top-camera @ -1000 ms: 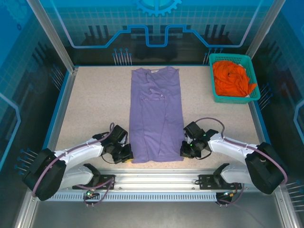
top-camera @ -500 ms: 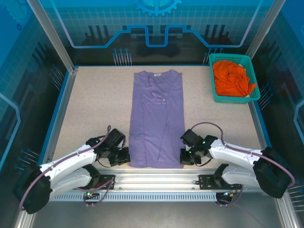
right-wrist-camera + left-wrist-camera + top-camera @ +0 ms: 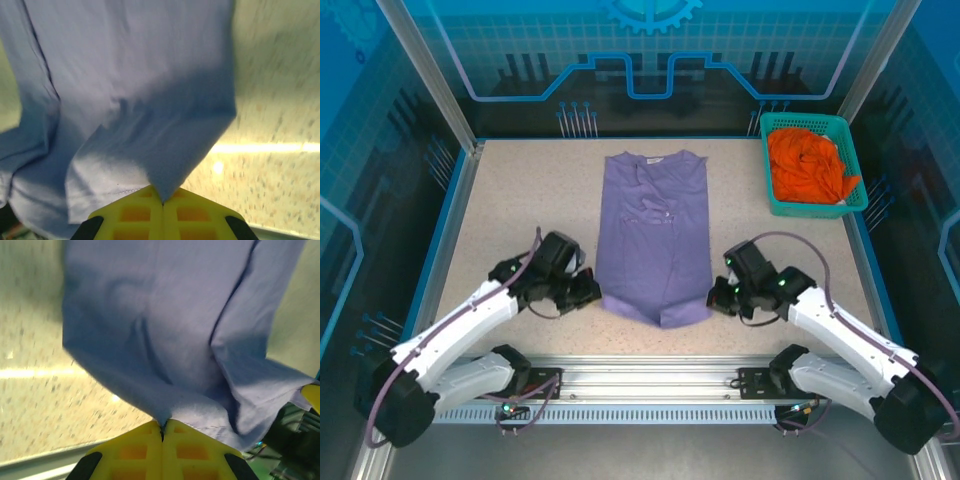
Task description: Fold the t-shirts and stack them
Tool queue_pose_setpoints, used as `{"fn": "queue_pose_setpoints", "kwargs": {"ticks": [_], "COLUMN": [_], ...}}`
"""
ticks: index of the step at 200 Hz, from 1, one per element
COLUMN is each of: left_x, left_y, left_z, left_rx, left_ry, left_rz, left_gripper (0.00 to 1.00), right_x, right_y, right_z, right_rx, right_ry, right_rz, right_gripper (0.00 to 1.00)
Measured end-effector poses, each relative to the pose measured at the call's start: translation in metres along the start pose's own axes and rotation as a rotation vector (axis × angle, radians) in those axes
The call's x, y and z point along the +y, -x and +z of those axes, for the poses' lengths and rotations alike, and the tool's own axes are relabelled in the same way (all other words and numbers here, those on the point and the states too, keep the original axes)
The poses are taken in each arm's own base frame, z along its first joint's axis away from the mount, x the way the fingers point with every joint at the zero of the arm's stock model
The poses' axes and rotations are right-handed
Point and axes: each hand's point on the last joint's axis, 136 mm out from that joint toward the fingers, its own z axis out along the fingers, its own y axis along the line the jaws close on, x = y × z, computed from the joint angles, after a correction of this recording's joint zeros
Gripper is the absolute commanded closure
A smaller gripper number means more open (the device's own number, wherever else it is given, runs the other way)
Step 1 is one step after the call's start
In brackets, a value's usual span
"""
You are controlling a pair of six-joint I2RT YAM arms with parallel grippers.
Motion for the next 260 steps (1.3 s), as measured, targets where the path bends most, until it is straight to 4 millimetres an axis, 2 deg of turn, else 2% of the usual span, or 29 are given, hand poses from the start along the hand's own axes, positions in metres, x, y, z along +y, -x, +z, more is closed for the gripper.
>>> {"fn": "queue_pose_setpoints", "kwargs": {"ticks": [33, 50, 72, 99, 138, 145, 151, 158, 170, 181, 187, 200, 220, 237, 260], "left_x": [-0.020, -0.024, -0.024, -0.016, -0.010, -0.010, -0.010, -0.010, -0.008, -0.003, -0.001, 0.004, 0.012, 0.019, 0.016], "left_y": [0.062, 0.093, 0.130, 0.168, 0.213, 0.218, 0.223, 0.228, 0.234, 0.236, 0.237, 0.240, 0.247, 0.246, 0.231], "left_z": [0.004, 0.015, 0.034, 0.055, 0.079, 0.082, 0.085, 0.088, 0.092, 0.095, 0.095, 0.094, 0.088, 0.075, 0.045], "left_rx": [-0.060, -0.067, -0.072, -0.086, -0.105, -0.106, -0.106, -0.106, -0.107, -0.106, -0.106, -0.113, -0.145, -0.188, -0.253], "left_ry": [0.004, 0.026, 0.051, 0.084, 0.118, 0.121, 0.124, 0.126, 0.131, 0.139, 0.145, 0.154, 0.172, 0.190, 0.181], "left_rz": [-0.045, -0.070, -0.104, -0.150, -0.186, -0.185, -0.182, -0.182, -0.188, -0.196, -0.201, -0.213, -0.226, -0.236, -0.234], "left_gripper": [1.00, 1.00, 1.00, 1.00, 1.00, 1.00, 1.00, 1.00, 0.88, 0.87, 0.85, 0.68, 0.67, 0.62, 0.62], "right_x": [0.019, 0.032, 0.041, 0.037, 0.023, 0.022, 0.021, 0.019, 0.015, 0.011, 0.010, 0.008, 0.006, 0.002, 0.004], "right_y": [0.060, 0.093, 0.131, 0.167, 0.201, 0.207, 0.210, 0.213, 0.215, 0.216, 0.217, 0.222, 0.233, 0.240, 0.226], "right_z": [-0.006, 0.000, 0.015, 0.041, 0.075, 0.081, 0.086, 0.091, 0.099, 0.103, 0.105, 0.105, 0.098, 0.088, 0.065], "right_rx": [-0.043, -0.049, -0.046, -0.017, 0.029, 0.036, 0.043, 0.049, 0.063, 0.072, 0.075, 0.074, 0.053, 0.012, -0.038], "right_ry": [0.009, 0.012, 0.009, -0.012, -0.034, -0.034, -0.033, -0.034, -0.041, -0.045, -0.045, -0.035, -0.019, -0.003, 0.019], "right_rz": [0.048, 0.042, 0.045, 0.073, 0.130, 0.138, 0.144, 0.150, 0.163, 0.176, 0.179, 0.194, 0.216, 0.231, 0.210], "right_gripper": [1.00, 1.00, 1.00, 1.00, 1.00, 1.00, 0.96, 0.88, 0.71, 0.60, 0.58, 0.53, 0.46, 0.42, 0.40]}}
